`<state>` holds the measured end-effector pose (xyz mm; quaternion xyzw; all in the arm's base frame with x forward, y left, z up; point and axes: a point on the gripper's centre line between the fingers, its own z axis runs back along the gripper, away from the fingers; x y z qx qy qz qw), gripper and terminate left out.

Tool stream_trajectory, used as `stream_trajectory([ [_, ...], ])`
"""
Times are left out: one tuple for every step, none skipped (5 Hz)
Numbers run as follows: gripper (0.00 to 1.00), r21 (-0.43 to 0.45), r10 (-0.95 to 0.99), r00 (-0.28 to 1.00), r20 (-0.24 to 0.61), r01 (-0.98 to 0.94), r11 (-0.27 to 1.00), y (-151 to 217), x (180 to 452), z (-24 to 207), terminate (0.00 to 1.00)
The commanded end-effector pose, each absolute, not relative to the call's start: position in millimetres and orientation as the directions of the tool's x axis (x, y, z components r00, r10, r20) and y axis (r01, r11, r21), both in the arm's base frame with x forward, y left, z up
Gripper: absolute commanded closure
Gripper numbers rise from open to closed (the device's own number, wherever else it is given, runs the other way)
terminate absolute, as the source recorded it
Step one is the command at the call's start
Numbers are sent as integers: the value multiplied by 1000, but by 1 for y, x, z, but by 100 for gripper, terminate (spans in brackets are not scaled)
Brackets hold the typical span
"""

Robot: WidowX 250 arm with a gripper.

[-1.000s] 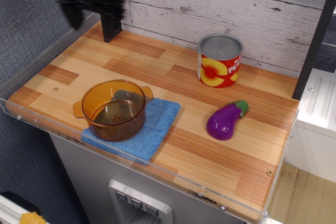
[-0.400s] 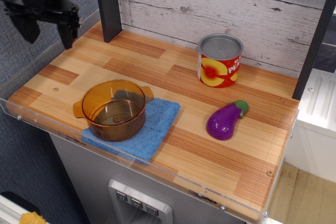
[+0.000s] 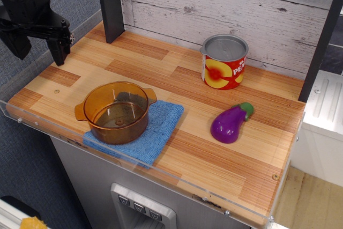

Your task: Place the can behind and left of the eggplant

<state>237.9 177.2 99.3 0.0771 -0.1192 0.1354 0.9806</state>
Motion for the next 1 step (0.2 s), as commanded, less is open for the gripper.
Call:
stream_trajectory([
  [0, 147, 198, 932, 302, -251, 957, 169, 223, 117, 100],
])
